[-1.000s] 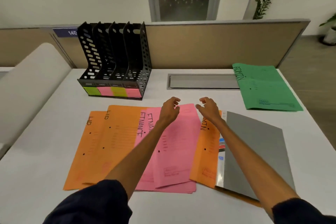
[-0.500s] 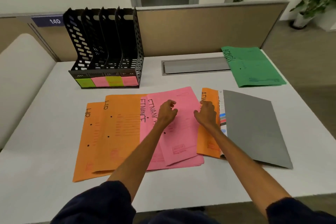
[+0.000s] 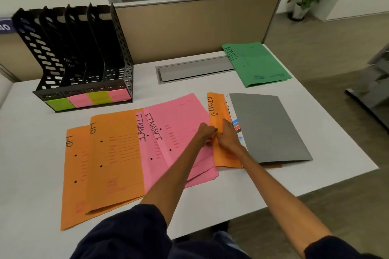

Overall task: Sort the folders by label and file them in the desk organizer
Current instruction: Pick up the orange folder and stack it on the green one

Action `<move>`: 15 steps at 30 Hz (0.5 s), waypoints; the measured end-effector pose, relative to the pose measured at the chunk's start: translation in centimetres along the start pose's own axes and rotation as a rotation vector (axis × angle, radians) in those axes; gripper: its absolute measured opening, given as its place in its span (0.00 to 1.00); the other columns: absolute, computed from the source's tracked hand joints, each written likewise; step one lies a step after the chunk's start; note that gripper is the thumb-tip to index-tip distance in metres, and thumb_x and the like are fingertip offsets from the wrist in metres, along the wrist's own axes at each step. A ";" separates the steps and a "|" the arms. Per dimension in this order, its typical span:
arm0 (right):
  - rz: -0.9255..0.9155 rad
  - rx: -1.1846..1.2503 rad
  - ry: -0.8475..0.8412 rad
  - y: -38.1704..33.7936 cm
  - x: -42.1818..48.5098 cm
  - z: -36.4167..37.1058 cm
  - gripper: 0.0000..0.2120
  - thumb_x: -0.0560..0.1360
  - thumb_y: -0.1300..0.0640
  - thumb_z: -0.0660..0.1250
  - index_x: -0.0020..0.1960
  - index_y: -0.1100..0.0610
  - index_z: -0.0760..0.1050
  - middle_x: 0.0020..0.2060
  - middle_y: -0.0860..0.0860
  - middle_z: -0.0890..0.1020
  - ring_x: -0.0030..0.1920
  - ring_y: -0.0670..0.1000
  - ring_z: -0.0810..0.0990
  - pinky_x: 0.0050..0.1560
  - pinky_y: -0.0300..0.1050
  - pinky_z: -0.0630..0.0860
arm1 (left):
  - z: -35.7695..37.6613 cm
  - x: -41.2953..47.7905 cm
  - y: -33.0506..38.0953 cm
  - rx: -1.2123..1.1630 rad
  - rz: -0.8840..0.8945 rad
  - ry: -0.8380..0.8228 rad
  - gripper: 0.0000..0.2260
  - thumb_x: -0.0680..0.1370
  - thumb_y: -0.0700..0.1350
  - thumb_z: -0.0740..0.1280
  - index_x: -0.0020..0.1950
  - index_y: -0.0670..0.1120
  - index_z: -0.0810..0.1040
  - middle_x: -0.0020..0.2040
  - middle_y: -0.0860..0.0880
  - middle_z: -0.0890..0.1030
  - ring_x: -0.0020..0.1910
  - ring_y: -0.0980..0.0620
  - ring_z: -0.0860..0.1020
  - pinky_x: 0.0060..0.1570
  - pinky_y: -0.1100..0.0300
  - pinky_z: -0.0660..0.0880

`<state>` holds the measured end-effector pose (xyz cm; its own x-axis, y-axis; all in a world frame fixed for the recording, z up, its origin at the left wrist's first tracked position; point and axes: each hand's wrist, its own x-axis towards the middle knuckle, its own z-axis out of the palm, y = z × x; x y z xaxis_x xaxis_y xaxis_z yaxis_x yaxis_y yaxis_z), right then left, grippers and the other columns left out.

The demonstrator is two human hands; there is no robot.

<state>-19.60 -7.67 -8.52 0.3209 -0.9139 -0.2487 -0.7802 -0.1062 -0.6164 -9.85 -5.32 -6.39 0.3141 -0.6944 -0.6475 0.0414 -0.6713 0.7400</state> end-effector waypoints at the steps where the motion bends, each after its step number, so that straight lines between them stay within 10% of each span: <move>1: -0.001 0.003 0.001 0.1 0.0 -0.2 0.26 0.82 0.55 0.59 0.76 0.59 0.55 0.75 0.58 0.61 0.73 0.61 0.64 0.71 0.60 0.67 | 0.2 -0.1 0.1 0.000 -0.004 -0.012 0.12 0.79 0.40 0.65 0.60 0.36 0.72 0.47 0.39 0.75 0.42 0.45 0.75 0.33 0.57 0.71; 8: -0.034 0.040 0.077 -0.5 0.2 -1.5 0.20 0.81 0.60 0.59 0.72 0.60 0.62 0.71 0.58 0.67 0.70 0.60 0.67 0.67 0.56 0.69 | 0.4 -0.5 0.1 0.056 0.231 -0.044 0.04 0.77 0.35 0.60 0.43 0.39 0.72 0.38 0.42 0.73 0.38 0.46 0.72 0.39 0.54 0.73; 15: -0.039 0.026 0.105 -2.3 1.4 -3.0 0.21 0.82 0.53 0.59 0.71 0.61 0.65 0.69 0.59 0.69 0.69 0.58 0.69 0.69 0.53 0.68 | -3.4 -0.9 2.2 0.126 0.452 0.191 0.10 0.83 0.42 0.55 0.57 0.38 0.71 0.51 0.43 0.75 0.49 0.46 0.74 0.51 0.49 0.74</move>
<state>-18.97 -9.90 -5.18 0.2914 -0.9455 -0.1456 -0.7539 -0.1333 -0.6433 -6.84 -5.30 -3.61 0.4429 -0.8708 -0.2135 -0.2502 -0.3487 0.9032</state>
